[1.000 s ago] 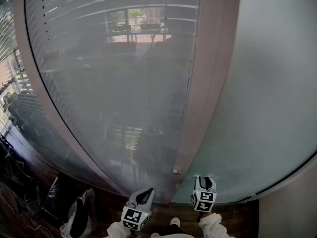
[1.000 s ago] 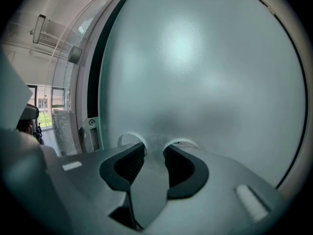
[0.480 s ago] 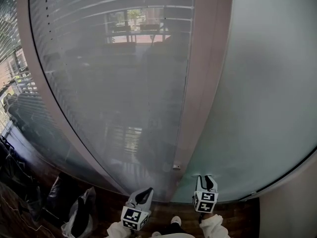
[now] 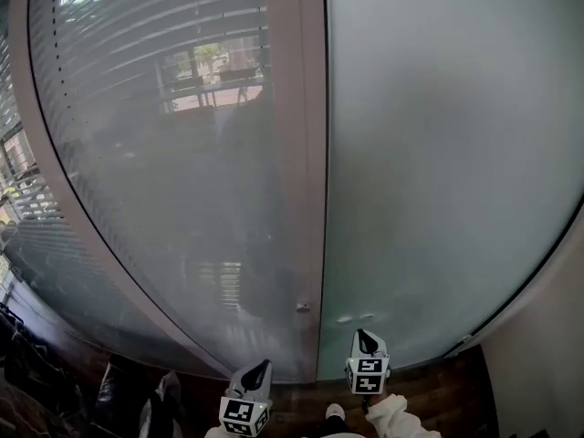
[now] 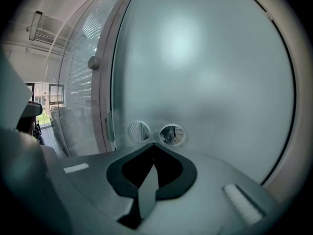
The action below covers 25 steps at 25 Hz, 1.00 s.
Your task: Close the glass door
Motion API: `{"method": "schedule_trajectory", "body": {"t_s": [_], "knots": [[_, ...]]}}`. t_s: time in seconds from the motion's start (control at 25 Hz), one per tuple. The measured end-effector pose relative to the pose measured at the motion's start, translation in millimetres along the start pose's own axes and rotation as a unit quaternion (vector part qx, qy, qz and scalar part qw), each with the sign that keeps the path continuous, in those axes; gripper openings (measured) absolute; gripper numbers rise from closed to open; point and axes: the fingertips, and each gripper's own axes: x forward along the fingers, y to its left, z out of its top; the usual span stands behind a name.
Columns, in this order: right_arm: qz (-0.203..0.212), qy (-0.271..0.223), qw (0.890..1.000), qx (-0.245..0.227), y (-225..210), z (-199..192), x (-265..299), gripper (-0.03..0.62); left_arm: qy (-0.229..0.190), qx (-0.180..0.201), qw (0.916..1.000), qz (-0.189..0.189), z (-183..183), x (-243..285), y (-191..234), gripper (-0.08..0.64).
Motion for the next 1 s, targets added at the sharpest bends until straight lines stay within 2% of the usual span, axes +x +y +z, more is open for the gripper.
{"method": "schedule_trajectory", "body": {"t_s": [0.28,0.48,0.76,1.0], "knots": [[-0.003,0.001,1.000,0.006,17.7,0.5,4.6,0.008,-0.015,0.016,0.9996,-0.017,6.0,3.2,11.5,0.002],[0.019,0.019,1.000,-0.011,40.4,-14.8,-4.8,0.008,-0.026,0.017,0.9993,-0.020,5.3,-2.1,10.2,0.002],[0.007,0.006,1.000,-0.012,30.6,-4.1,-25.6,0.008,-0.024,0.010,0.9994,-0.022,-0.2,-20.0,-13.0,0.002],[0.008,0.007,1.000,-0.010,26.9,-18.8,-48.4,0.008,-0.023,0.004,0.9995,-0.023,-4.1,-34.7,-30.0,0.002]]}}
